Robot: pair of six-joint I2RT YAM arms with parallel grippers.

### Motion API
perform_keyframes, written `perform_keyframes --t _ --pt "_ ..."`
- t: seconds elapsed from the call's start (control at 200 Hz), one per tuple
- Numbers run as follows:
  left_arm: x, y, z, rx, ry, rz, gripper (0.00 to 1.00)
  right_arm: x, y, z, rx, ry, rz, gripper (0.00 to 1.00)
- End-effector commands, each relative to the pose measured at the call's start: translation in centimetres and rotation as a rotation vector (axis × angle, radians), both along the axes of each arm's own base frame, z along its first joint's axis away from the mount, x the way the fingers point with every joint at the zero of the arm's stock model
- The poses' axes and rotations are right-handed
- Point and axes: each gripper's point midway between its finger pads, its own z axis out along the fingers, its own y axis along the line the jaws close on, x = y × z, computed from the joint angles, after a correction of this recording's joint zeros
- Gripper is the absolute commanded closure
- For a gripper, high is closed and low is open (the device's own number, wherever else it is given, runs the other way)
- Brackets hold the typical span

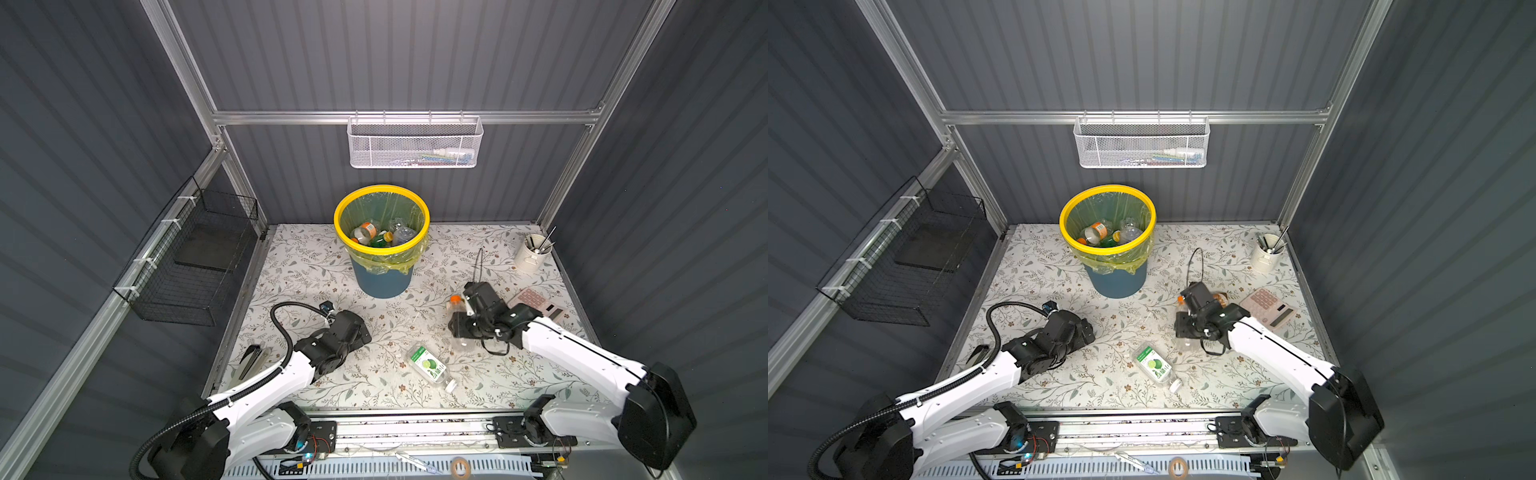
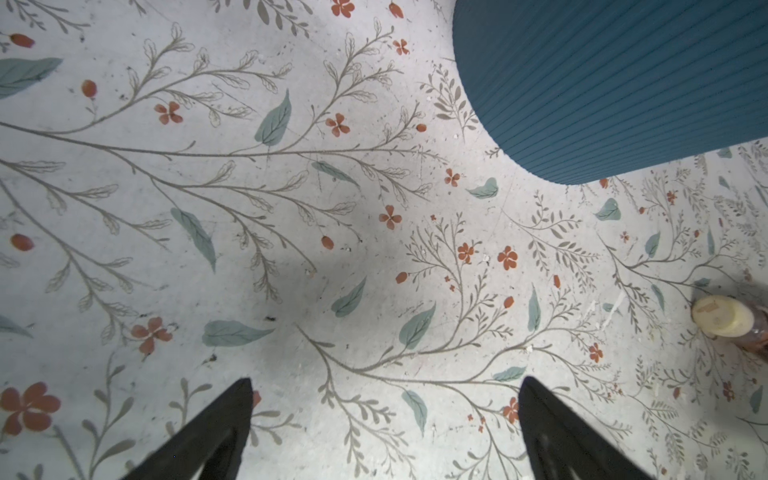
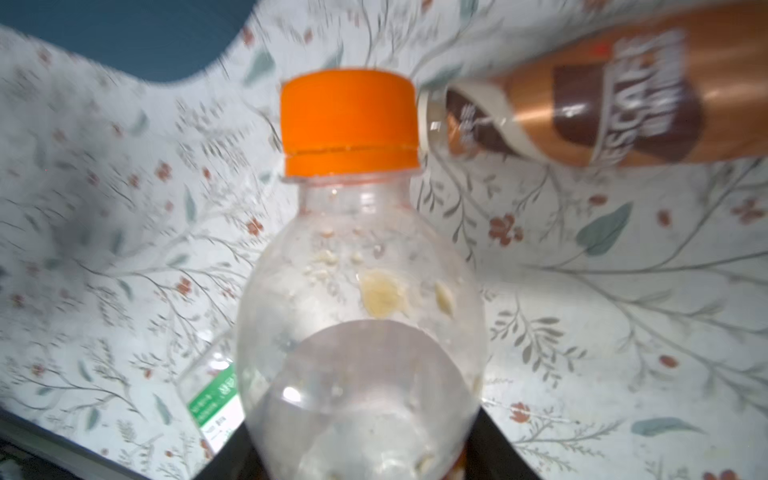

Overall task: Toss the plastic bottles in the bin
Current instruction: 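Lift the orange-capped bottle with the right gripper over the bin and release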

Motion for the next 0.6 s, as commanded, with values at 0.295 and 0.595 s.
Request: perform_keyframes --t 0.295,0.595 --pt "2.1 -1.7 1.3 0.050 -0.024 -0.044 0.00 12.7 -7.0 10.9 0.142 -0.265 -0.181 0.43" --pt "3.0 -1.5 2.1 0.117 -0.022 -0.041 0.00 16.8 -4.1 11.4 0.305 -0.226 -0.204 0.45"
